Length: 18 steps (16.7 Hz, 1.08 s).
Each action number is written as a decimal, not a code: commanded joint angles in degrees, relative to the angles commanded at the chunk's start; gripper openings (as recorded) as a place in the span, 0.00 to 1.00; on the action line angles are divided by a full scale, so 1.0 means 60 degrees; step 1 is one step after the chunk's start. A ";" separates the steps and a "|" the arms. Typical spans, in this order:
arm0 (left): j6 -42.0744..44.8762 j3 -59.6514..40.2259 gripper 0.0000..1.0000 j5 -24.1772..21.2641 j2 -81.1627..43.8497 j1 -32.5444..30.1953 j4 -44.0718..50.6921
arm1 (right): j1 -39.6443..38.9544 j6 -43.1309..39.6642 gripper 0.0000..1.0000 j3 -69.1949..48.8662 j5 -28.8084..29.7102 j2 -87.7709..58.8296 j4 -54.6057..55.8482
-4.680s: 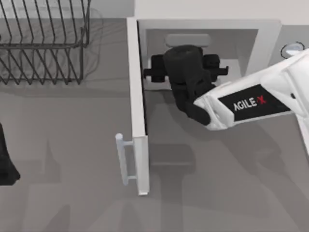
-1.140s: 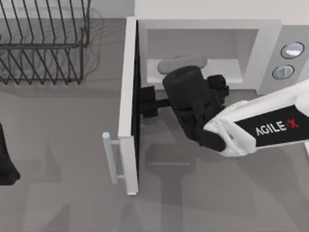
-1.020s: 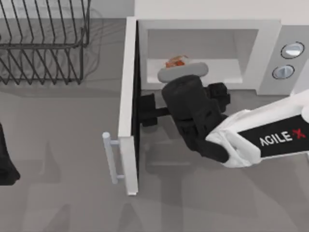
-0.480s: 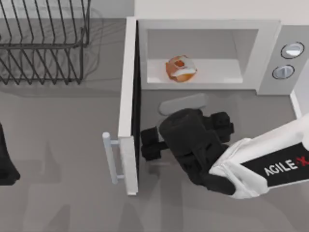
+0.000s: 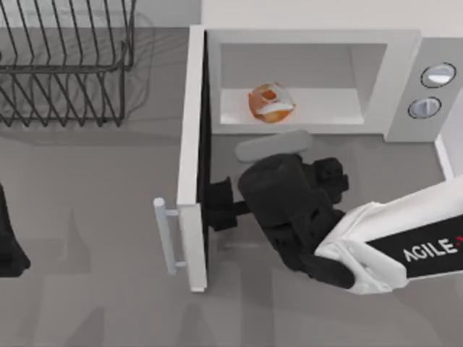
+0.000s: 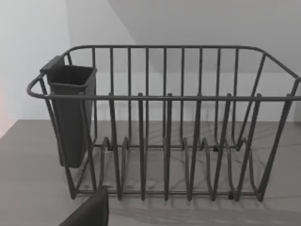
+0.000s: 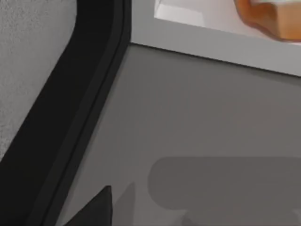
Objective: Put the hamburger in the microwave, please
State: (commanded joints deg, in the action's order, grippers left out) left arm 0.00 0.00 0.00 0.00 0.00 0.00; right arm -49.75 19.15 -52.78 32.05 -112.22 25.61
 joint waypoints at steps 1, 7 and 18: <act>0.0000 0.0000 1.00 0.0000 0.0000 0.0000 0.0000 | -0.0104 -0.0037 1.00 -0.0070 -0.0019 0.0157 0.0004; 0.0000 0.0000 1.00 0.0000 0.0000 0.0000 0.0000 | -0.0604 -0.0207 1.00 -0.0392 -0.0194 0.0974 -0.0544; 0.0000 0.0000 1.00 0.0000 0.0000 0.0000 0.0000 | 0.0023 0.0004 1.00 -0.0924 -0.0124 0.1850 -0.3541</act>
State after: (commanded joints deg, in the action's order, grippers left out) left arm 0.00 0.00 0.00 0.00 0.00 0.00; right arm -49.62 19.17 -58.33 31.31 -101.12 4.36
